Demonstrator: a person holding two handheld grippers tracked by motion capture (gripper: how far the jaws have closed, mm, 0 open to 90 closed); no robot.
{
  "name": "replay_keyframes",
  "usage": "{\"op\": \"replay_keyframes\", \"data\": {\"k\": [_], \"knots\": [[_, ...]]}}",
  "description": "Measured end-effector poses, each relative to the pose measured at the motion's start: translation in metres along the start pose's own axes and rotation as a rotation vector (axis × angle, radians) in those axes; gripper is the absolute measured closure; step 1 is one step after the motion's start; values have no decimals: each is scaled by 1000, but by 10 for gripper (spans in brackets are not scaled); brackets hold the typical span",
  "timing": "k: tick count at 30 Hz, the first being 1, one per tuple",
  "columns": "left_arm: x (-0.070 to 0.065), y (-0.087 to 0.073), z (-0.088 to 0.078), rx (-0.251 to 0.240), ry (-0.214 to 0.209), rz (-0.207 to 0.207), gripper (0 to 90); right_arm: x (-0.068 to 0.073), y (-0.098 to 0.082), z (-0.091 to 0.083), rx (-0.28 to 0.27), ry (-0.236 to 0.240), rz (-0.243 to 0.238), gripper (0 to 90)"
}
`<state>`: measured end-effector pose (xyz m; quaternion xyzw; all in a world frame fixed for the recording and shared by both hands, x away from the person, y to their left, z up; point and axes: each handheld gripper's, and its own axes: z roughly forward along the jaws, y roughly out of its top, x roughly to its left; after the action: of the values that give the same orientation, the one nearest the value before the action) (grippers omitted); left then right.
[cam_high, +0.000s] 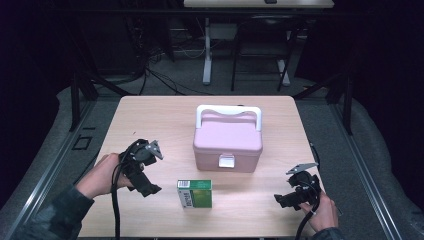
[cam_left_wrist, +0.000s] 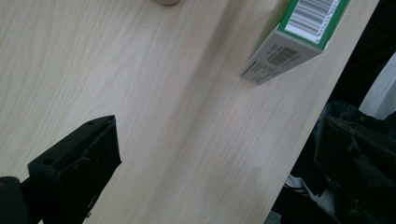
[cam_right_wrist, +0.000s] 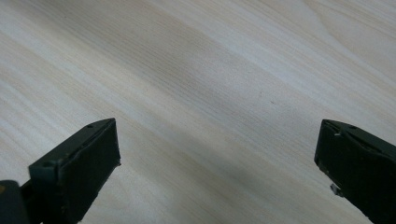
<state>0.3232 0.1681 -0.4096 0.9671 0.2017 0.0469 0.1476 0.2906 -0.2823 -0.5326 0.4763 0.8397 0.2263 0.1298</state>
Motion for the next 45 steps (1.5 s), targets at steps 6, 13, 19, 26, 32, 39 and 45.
{"op": "replay_keyframes", "data": {"k": [6, 13, 19, 26, 32, 39, 45], "knots": [[-6, 17, 4, 10, -47, 49, 1, 0, 0, 1, 8, 8, 6, 1], [-14, 35, 8, 48, -36, 112, 2, 0, 0, 1, 9, 13, 6, 4], [-20, 52, 13, 68, -58, 151, 1, 0, 0, 1, 5, 14, 6, 4], [-29, 68, 22, 107, -78, 204, 1, -1, 0, 1, 8, 16, 4, 5], [-36, 79, 31, 146, -97, 251, 1, -1, 0, 1, 13, 10, -8, 5], [-39, 88, 40, 174, -89, 266, 2, -1, -1, 2, 14, 7, -9, 5], [-45, 94, 45, 201, -100, 302, 70, -1, -1, 2, 18, 8, -12, 6]]}}
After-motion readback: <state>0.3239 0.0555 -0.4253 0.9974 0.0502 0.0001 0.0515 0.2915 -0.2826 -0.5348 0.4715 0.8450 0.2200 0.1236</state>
